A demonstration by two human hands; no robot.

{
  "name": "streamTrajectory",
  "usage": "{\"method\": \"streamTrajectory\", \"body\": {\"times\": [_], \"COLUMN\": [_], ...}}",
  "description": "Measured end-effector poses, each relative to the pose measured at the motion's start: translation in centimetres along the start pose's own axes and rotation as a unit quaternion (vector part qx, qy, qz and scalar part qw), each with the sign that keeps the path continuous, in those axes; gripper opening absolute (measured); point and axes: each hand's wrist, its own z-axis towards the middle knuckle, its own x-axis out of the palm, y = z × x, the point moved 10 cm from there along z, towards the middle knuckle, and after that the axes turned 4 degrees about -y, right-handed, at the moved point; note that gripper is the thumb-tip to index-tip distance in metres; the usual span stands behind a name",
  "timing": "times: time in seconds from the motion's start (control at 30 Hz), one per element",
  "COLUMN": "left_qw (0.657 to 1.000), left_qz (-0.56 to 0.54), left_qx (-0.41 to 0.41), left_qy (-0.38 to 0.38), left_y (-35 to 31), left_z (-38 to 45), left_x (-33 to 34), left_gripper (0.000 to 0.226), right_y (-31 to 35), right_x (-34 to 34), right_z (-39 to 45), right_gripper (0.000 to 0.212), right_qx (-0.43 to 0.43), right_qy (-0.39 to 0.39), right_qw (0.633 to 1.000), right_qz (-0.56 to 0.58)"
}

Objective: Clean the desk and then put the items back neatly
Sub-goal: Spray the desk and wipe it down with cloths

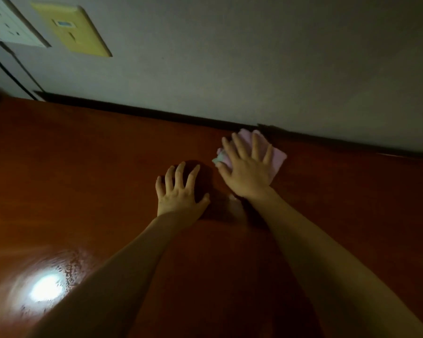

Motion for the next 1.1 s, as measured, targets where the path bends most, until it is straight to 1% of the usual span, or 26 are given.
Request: {"method": "streamTrajectory", "body": {"times": [0.1, 0.17, 0.27, 0.37, 0.43, 0.5, 0.57, 0.6, 0.67, 0.77, 0.83, 0.9, 0.93, 1.03, 1.1], "left_qw": [1.000, 0.999, 0.999, 0.999, 0.999, 0.999, 0.999, 0.999, 0.999, 0.999, 0.999, 0.999, 0.999, 1.000, 1.000], "left_qz": [0.008, 0.014, 0.008, 0.002, -0.003, -0.007, -0.010, -0.011, -0.009, 0.001, 0.003, -0.001, -0.005, -0.009, -0.003], "left_qx": [-0.020, -0.030, -0.043, -0.049, -0.045, -0.042, -0.044, -0.045, -0.046, -0.042, -0.038, -0.030, -0.027, -0.009, 0.003], "left_qy": [0.009, 0.020, 0.021, 0.000, -0.009, -0.012, -0.013, -0.014, -0.010, 0.018, 0.024, 0.021, 0.017, 0.001, -0.010], "left_y": [-0.6, -1.1, -1.8, -2.1, -2.1, -2.0, -2.1, -2.2, -2.2, -2.6, -3.3, -3.9, -4.0, -4.2, -4.4], "left_z": [-0.5, -0.9, -1.5, -1.9, -1.8, -2.0, -2.1, -2.0, -1.9, -2.7, -3.3, -3.7, -4.0, -5.2, -6.6], "left_x": [0.1, 0.5, 1.1, 1.2, 1.3, 1.4, 1.5, 1.5, 1.5, 2.0, 2.2, 2.1, 1.9, 1.6, 1.9], "left_gripper": [0.075, 0.077, 0.078, 0.079, 0.079, 0.080, 0.081, 0.082, 0.084, 0.084, 0.084, 0.084, 0.083, 0.078, 0.076], "right_y": [0.5, -1.8, -8.6, -14.1, -15.4, -15.2, -13.3, -11.8, -7.7, -3.0, -2.5, -4.1, -5.6, -11.2, -13.7], "right_x": [1.0, 1.4, 1.1, 0.0, -0.5, -1.0, -1.1, -1.1, -0.7, 0.8, 1.4, 1.7, 1.5, 1.0, 0.8], "right_z": [-4.0, -6.8, -8.0, -6.5, -5.1, -3.6, -1.9, -1.1, -0.5, -3.1, -6.1, -8.7, -9.7, -11.5, -12.6], "right_gripper": [0.066, 0.067, 0.074, 0.069, 0.065, 0.063, 0.063, 0.063, 0.065, 0.066, 0.066, 0.068, 0.070, 0.071, 0.069], "right_qx": [-0.080, -0.086, -0.017, 0.061, 0.104, 0.142, 0.147, 0.129, 0.060, -0.040, -0.095, -0.116, -0.100, 0.010, 0.064], "right_qy": [0.010, 0.020, 0.031, 0.028, 0.014, -0.007, -0.020, -0.024, -0.019, 0.003, 0.014, 0.026, 0.026, 0.029, 0.025], "right_qw": [0.997, 0.996, 0.998, 0.998, 0.994, 0.990, 0.989, 0.991, 0.998, 0.999, 0.995, 0.992, 0.994, 0.999, 0.998], "right_qz": [-0.005, -0.026, -0.042, -0.021, 0.000, 0.012, 0.025, 0.023, 0.001, -0.026, -0.034, -0.036, -0.037, -0.027, -0.015]}}
